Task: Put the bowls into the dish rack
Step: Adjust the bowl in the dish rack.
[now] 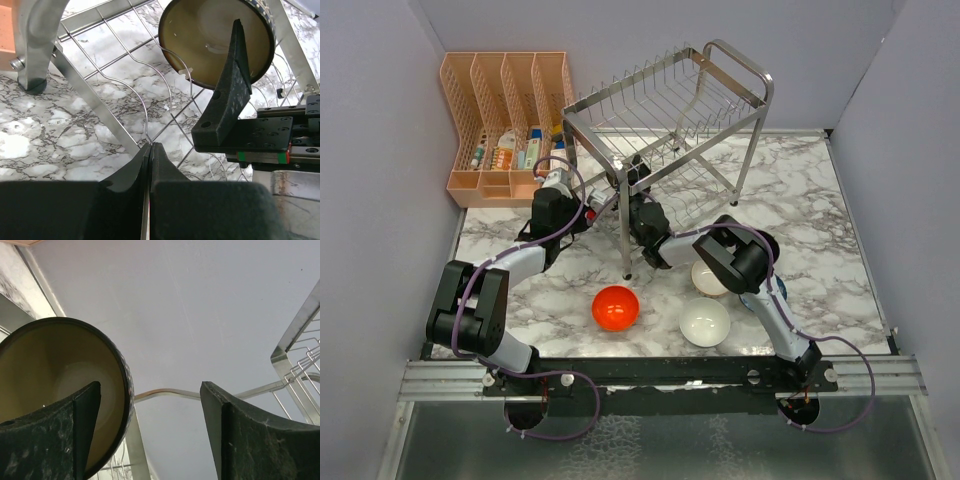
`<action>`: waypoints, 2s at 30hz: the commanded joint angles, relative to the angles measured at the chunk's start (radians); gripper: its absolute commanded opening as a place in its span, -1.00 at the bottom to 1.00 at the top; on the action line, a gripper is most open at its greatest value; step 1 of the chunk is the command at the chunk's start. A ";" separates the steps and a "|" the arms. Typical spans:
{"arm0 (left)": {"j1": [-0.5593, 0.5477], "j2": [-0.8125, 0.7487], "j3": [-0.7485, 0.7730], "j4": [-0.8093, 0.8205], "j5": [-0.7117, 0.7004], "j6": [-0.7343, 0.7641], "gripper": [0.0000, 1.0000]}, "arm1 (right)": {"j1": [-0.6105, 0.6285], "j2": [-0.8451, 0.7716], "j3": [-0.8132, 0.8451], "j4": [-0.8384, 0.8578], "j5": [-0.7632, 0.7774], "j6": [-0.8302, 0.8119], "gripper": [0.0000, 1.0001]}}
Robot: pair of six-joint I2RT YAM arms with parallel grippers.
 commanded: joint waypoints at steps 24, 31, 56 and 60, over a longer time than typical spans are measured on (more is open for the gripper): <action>-0.006 0.022 0.036 0.028 0.009 0.009 -1.00 | -0.013 -0.152 -0.149 0.017 -0.040 0.482 0.63; -0.006 0.024 0.041 0.027 0.012 0.008 -1.00 | -0.017 -0.227 -0.199 -0.062 -0.063 0.601 0.63; 0.000 -0.023 0.073 -0.031 0.029 -0.003 -1.00 | -0.017 -0.584 -0.385 -0.720 -0.078 0.970 0.63; -0.001 -0.036 0.069 -0.039 0.032 -0.005 -1.00 | -0.018 -0.617 -0.418 -0.794 -0.083 1.018 0.63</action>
